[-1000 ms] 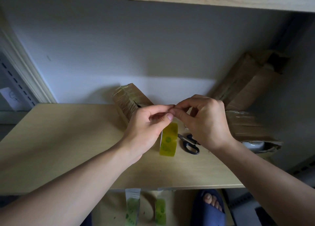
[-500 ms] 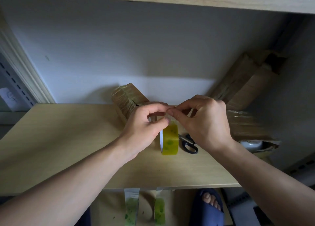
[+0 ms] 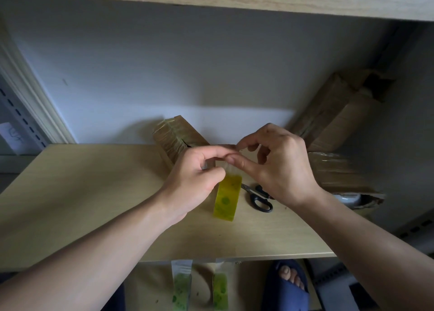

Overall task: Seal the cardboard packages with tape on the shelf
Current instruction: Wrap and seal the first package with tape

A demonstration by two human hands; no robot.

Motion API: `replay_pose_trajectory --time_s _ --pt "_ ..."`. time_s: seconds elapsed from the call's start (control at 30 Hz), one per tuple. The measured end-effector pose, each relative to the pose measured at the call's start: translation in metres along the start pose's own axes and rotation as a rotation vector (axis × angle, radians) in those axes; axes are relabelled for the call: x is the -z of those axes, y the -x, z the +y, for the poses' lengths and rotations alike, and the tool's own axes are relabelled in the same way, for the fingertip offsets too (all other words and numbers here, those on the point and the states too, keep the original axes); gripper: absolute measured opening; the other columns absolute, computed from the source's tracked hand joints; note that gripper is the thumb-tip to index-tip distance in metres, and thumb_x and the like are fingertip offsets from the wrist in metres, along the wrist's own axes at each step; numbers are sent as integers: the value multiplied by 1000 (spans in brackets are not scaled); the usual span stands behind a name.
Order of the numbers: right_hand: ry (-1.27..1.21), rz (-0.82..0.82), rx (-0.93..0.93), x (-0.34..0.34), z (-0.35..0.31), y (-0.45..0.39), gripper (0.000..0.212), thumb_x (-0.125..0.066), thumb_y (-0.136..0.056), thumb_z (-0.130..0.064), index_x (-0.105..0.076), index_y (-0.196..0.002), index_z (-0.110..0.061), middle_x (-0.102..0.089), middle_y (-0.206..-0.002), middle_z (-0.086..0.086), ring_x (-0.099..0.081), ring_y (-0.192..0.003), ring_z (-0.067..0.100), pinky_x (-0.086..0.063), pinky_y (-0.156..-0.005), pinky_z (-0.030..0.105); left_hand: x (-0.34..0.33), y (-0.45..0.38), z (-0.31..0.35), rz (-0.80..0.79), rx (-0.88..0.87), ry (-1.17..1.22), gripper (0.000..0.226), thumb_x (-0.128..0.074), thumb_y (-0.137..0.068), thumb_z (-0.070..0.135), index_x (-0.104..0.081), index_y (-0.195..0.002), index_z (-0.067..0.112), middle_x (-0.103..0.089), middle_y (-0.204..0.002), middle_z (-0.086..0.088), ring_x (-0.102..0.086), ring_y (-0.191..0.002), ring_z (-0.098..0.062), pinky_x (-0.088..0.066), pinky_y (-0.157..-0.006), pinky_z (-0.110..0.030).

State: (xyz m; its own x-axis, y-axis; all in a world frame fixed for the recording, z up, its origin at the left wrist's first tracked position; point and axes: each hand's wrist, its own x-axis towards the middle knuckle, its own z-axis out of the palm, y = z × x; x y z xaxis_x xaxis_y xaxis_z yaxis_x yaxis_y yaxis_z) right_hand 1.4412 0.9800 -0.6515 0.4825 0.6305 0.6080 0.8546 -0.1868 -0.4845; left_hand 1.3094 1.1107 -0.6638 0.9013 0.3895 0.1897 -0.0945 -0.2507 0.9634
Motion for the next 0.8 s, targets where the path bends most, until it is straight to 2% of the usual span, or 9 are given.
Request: replay_pose_trajectory --time_s 0.1,0.17,0.23,0.3,0.37,0.43,0.53,0.67,0.8 --pt "-36 -20 -1 0 3 -1 28 -79 -79 -54 -80 -90 -28 -62 -86 -13 -56 -65 3 -47 -60 23 1 1 2 -38 5 -8 54 -47 -77 -11 -75 -114 17 -76 -98 11 -66 -92 -1 -46 -84 -15" --pt "-43 -39 11 0 4 -2 21 -82 -82 -46 -80 -91 -27 -62 -87 -12 -56 -67 3 -43 -62 18 3 1 1 -47 6 -13 59 -45 -70 -5 -73 -116 19 -75 -109 9 -65 -105 -5 -48 -88 -21" --pt "-39 -44 4 1 5 -3 17 -84 -82 -41 -80 -92 -27 -60 -86 -12 -56 -68 5 -39 -62 13 4 1 2 -98 15 -18 63 -45 -68 -8 -69 -120 19 -73 -118 6 -63 -119 -8 -53 -95 -41" --pt "-36 -45 -17 3 6 -4 18 -84 -81 -41 -81 -92 -27 -58 -85 -14 -55 -68 7 -38 -62 10 6 1 0 -153 15 -35 65 -45 -71 -15 -65 -122 20 -70 -122 3 -60 -127 -13 -45 -100 -61" --pt "-50 -46 -26 5 6 -4 18 -83 -82 -42 -81 -91 -26 -58 -85 -14 -56 -68 8 -39 -63 9 6 0 -5 -147 16 -78 63 -50 -78 -19 -63 -122 24 -71 -121 2 -59 -128 -14 -46 -106 -57" --pt "-68 -35 -25 6 4 -4 18 -77 -88 -42 -80 -91 -25 -61 -86 -12 -58 -70 9 -40 -64 9 2 -1 -9 -89 14 -105 55 -58 -86 -15 -64 -120 27 -74 -116 4 -63 -123 -13 -47 -108 -39" --pt "-101 5 -59 11 3 -6 30 -59 -101 -43 -78 -95 -21 -65 -88 -10 -60 -76 7 -37 -66 9 -5 -2 -10 21 9 -74 44 -66 -90 -9 -66 -115 27 -77 -104 4 -69 -110 -9 -50 -91 -15" --pt "-113 27 -154 12 9 -4 35 -48 -105 -41 -76 -94 -23 -65 -83 -12 -61 -78 4 -37 -64 10 -12 -3 -12 115 -18 -21 32 -72 -91 1 -70 -110 27 -79 -95 1 -74 -100 -12 -55 -100 -36" --pt "10 -54 -346 7 33 -2 18 -59 -98 -23 -73 -86 -24 -70 -80 -12 -63 -73 3 -40 -62 13 -17 0 -10 144 -53 -43 28 -72 -92 4 -71 -106 29 -79 -89 8 -70 -105 -5 -51 -104 -36"
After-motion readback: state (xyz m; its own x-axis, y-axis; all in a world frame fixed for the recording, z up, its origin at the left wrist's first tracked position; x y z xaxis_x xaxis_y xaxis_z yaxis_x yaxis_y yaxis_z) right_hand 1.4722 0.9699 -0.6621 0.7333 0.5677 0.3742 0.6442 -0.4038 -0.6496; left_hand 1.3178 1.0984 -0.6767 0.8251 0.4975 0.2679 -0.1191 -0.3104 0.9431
